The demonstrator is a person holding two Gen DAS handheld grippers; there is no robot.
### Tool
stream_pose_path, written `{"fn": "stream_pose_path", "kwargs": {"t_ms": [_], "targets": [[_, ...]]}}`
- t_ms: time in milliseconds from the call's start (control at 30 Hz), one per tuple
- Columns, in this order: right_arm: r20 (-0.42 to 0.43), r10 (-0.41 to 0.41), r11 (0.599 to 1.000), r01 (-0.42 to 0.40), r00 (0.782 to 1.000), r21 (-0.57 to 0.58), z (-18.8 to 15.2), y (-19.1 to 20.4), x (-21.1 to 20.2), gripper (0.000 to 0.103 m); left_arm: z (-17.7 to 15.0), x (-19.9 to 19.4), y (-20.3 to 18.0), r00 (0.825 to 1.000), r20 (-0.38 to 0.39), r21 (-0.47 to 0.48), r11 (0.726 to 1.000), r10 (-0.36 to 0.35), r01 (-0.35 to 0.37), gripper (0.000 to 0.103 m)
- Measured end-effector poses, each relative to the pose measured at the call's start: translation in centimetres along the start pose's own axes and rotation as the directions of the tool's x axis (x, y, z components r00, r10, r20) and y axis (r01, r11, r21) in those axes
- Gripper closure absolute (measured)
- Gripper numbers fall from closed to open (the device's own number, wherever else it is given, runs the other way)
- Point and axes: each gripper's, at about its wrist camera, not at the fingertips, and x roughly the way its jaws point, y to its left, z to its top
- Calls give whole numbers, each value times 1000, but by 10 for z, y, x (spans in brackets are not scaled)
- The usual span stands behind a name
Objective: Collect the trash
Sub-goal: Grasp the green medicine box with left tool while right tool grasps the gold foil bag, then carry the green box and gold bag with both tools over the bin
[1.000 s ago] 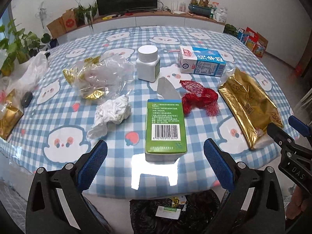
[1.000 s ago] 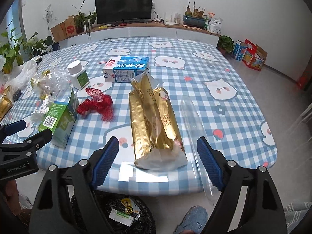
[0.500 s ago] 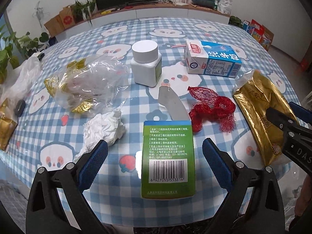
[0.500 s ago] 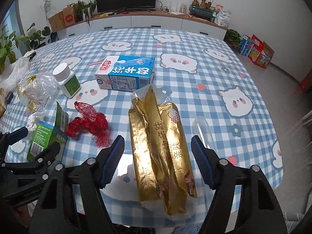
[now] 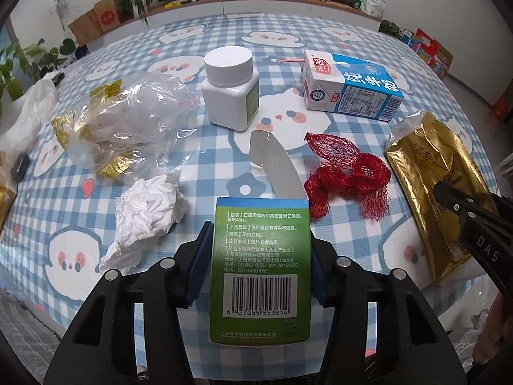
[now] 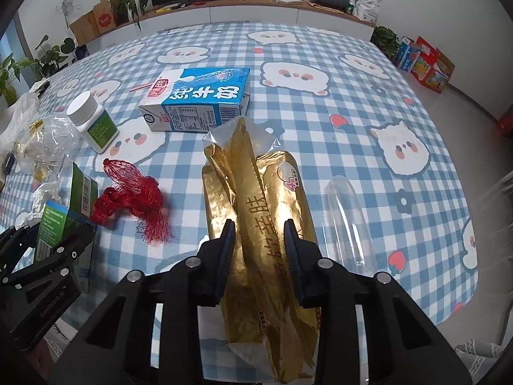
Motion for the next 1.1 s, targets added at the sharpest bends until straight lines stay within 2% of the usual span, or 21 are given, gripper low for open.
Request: {"fn": "stream_pose_path", "kwargs": {"t_ms": [133, 233, 367, 967, 1100], "targets": [[-5, 6, 1000, -6, 1000, -4, 0, 0, 1, 86, 0, 0, 0, 1000, 2, 7, 1000, 1, -1, 57], [-7, 11, 1000, -11, 1000, -14, -1, 2, 2, 97, 0, -2, 1, 1000, 7, 3, 1000, -10, 10, 58], [1, 3, 1000, -3, 1000, -21, -1, 3, -1, 100, -1, -4, 0, 1000, 13, 11, 1000, -10, 9, 58], [51, 11, 1000, -11, 999, -4, -2, 2, -32, 101, -8, -31, 10, 997, 69, -19, 1000, -15, 17, 58], [76, 12, 1000, -12, 997, -6, -4, 5, -44, 101, -14, -43, 7, 996, 91, 4, 1000, -22, 21, 58]]}}
